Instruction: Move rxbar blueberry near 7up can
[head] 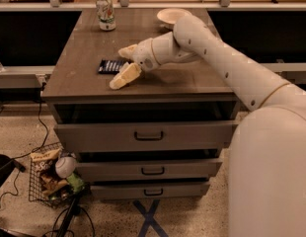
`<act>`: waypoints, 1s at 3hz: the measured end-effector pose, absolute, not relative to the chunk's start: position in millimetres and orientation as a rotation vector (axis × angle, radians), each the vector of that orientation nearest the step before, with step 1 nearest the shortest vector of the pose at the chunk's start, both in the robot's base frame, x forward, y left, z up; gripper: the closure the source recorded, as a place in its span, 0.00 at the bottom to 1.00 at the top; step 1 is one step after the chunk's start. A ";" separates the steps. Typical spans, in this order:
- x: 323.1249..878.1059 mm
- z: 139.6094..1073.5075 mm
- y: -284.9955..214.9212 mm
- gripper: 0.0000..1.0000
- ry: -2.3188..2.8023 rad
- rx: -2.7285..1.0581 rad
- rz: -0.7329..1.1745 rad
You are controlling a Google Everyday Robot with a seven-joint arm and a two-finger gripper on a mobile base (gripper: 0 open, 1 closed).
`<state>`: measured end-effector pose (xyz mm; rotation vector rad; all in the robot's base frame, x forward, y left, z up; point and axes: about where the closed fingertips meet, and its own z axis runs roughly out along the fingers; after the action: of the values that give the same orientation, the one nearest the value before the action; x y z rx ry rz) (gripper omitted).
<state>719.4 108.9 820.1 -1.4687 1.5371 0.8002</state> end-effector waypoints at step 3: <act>719.3 828.3 109.5 0.95 1.537 -1.469 0.802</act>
Offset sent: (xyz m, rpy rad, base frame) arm -0.0001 0.0004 0.0019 0.0001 0.0012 0.0008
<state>719.3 109.5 828.3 -1.4693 1.5374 0.8020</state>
